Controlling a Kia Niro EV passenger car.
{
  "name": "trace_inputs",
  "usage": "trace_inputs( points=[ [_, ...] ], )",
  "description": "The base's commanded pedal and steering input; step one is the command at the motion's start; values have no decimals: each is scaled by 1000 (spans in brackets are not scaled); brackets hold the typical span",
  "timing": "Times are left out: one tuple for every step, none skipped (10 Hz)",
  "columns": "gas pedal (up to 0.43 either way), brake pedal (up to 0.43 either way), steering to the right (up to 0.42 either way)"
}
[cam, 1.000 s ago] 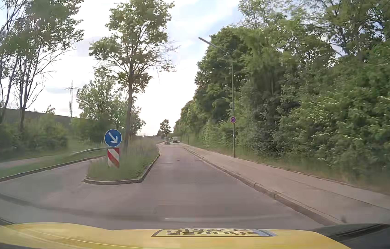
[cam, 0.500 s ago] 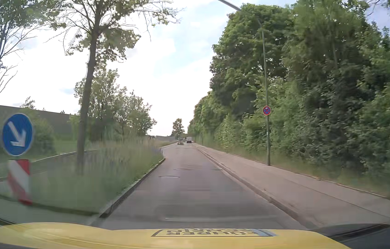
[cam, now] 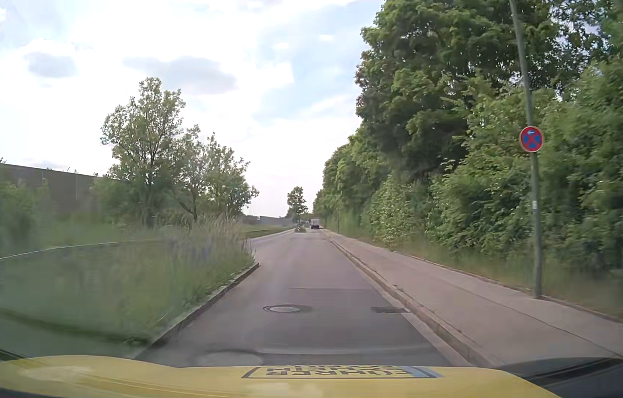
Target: Follow the waypoints while adhering to traffic rules and regulations
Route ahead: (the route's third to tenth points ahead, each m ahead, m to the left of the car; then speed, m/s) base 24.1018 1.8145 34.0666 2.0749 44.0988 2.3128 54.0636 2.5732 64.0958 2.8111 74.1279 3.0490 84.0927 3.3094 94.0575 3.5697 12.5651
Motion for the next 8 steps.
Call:
trace_inputs(
  points=[
    [79, 0, -15],
    [79, 0, -13],
    [79, 0, -11],
    [79, 0, -10],
    [79, 0, -9],
    [79, 0, -6],
    [79, 0, -5],
    [79, 0, -5]
  ],
)
